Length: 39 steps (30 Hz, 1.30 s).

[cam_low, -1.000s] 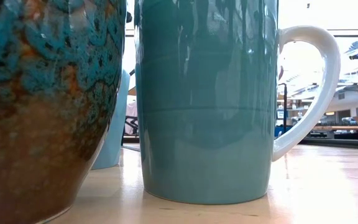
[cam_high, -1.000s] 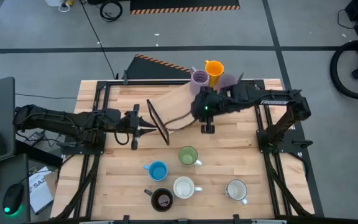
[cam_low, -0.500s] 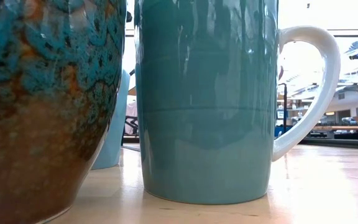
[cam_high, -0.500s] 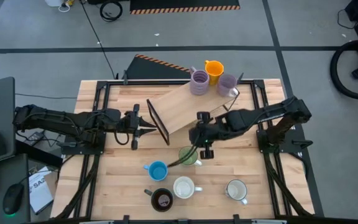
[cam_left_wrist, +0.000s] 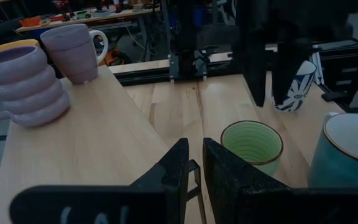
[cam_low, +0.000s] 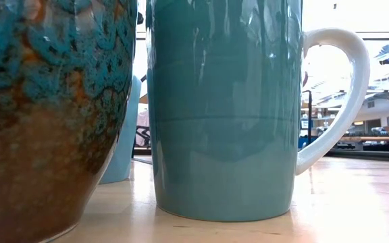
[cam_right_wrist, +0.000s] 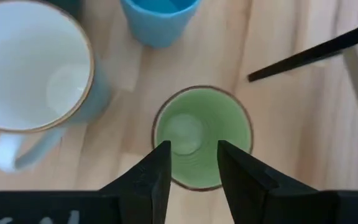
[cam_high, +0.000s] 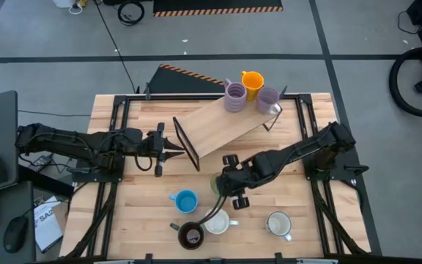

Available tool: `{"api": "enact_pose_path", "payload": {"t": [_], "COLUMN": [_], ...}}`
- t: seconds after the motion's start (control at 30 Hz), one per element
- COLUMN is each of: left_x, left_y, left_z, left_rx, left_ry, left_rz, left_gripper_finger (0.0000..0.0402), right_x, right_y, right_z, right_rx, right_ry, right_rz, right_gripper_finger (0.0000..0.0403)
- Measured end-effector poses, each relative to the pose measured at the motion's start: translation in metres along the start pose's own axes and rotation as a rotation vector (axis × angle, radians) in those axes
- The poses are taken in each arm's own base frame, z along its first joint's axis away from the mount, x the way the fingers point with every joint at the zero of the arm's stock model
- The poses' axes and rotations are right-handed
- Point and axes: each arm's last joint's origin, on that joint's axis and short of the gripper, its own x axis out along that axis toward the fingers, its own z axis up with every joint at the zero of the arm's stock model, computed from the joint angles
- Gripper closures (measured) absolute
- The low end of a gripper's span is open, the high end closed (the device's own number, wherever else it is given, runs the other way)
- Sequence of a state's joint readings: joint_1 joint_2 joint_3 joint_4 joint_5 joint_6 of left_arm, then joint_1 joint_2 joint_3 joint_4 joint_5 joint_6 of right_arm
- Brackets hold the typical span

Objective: Place coffee mugs
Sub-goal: Put the light green mug on the shelf

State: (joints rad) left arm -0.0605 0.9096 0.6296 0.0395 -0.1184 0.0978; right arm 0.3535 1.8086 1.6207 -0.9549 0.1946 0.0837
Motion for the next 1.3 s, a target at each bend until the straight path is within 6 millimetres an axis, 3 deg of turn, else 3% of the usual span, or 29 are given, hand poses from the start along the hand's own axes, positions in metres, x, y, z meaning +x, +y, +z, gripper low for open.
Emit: {"api": "enact_pose_path", "payload": {"t": [0.3, 0.47, 0.63, 1.0, 1.3], "left_x": [0.000, 0.000, 0.000, 0.000, 0.000], "left_y": [0.000, 0.000, -0.001, -0.003, -0.003], "left_z": [-0.001, -0.002, -0.004, -0.005, -0.004], "left_rx": [-0.024, -0.073, -0.115, -0.137, -0.163], "left_ry": [0.009, 0.020, 0.042, 0.058, 0.049], "left_rz": [-0.001, -0.002, -0.006, -0.023, -0.023], "left_gripper_finger": [0.0347, 0.0347, 0.0347, 0.0347, 0.0347], "right_x": [0.031, 0.050, 0.056, 0.072, 0.082], "right_y": [0.018, 0.021, 0.023, 0.019, 0.005], "right_z": [0.001, -0.003, -0.005, -0.013, -0.020], "right_rx": [-0.055, -0.077, -0.085, -0.140, -0.126], "right_ry": [0.057, 0.130, 0.161, 0.216, 0.259], "right_rz": [0.055, 0.061, 0.056, 0.057, 0.084], "right_gripper_finger": [0.0235, 0.0235, 0.0240, 0.0283, 0.0360]}}
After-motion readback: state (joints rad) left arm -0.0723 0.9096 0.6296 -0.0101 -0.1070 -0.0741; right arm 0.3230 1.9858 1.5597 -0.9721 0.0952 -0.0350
